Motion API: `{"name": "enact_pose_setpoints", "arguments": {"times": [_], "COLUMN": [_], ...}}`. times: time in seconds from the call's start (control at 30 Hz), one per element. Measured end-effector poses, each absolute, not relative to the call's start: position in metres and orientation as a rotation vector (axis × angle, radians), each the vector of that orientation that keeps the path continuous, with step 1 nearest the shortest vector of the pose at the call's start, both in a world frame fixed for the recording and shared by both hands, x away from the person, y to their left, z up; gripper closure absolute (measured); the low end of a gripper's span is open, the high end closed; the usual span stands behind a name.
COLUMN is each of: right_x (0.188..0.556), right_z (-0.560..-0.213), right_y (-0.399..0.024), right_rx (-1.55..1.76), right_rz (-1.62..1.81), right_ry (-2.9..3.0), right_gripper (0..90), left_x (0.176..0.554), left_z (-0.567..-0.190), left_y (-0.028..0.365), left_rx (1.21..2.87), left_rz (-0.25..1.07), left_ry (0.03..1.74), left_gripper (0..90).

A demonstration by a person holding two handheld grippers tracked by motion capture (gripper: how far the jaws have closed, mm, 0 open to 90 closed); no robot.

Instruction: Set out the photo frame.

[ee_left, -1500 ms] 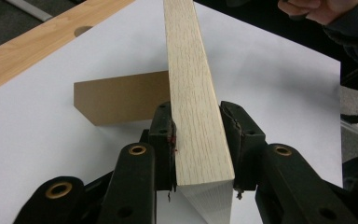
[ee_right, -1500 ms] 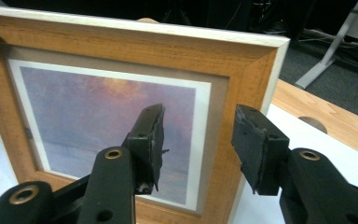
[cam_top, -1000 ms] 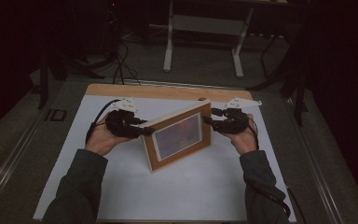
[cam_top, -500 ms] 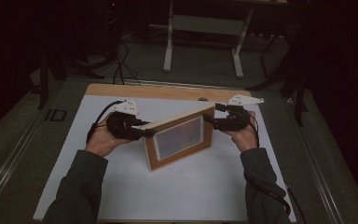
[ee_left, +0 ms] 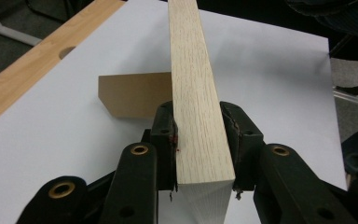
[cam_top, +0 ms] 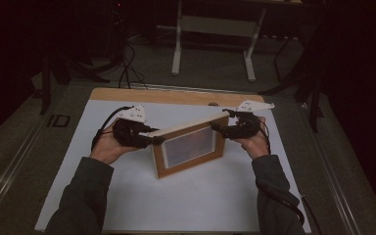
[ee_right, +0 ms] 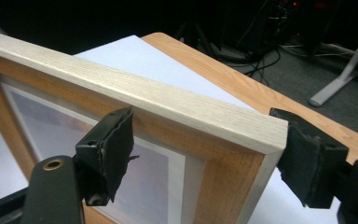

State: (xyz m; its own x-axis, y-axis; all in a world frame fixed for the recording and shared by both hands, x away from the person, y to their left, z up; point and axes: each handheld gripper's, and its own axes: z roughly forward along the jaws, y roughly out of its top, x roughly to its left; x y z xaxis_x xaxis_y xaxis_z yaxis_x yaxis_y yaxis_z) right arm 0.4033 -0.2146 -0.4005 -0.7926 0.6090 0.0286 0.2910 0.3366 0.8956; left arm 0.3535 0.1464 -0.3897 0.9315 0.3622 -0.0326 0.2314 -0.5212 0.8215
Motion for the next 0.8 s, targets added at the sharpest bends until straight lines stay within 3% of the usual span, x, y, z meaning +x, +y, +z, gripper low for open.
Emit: {"name": "enact_pose_setpoints", "arguments": {"times": [0.57, 0.8], "right_x": [0.408, 0.406], "right_z": [-0.408, -0.409], "right_y": [-0.221, -0.226], "right_rx": [0.804, 0.813], "right_rz": [1.515, 1.524], "right_ry": [2.343, 2.320], "right_gripper": [25.4, 31.3], "left_x": [0.358, 0.360], "left_z": [-0.391, -0.392], "left_y": [0.146, 0.145], "left_rx": [2.111, 2.094], "left_rz": [0.273, 0.319], "left_ry": [0.453, 0.480], "left_gripper": [71.3, 69.9]}}
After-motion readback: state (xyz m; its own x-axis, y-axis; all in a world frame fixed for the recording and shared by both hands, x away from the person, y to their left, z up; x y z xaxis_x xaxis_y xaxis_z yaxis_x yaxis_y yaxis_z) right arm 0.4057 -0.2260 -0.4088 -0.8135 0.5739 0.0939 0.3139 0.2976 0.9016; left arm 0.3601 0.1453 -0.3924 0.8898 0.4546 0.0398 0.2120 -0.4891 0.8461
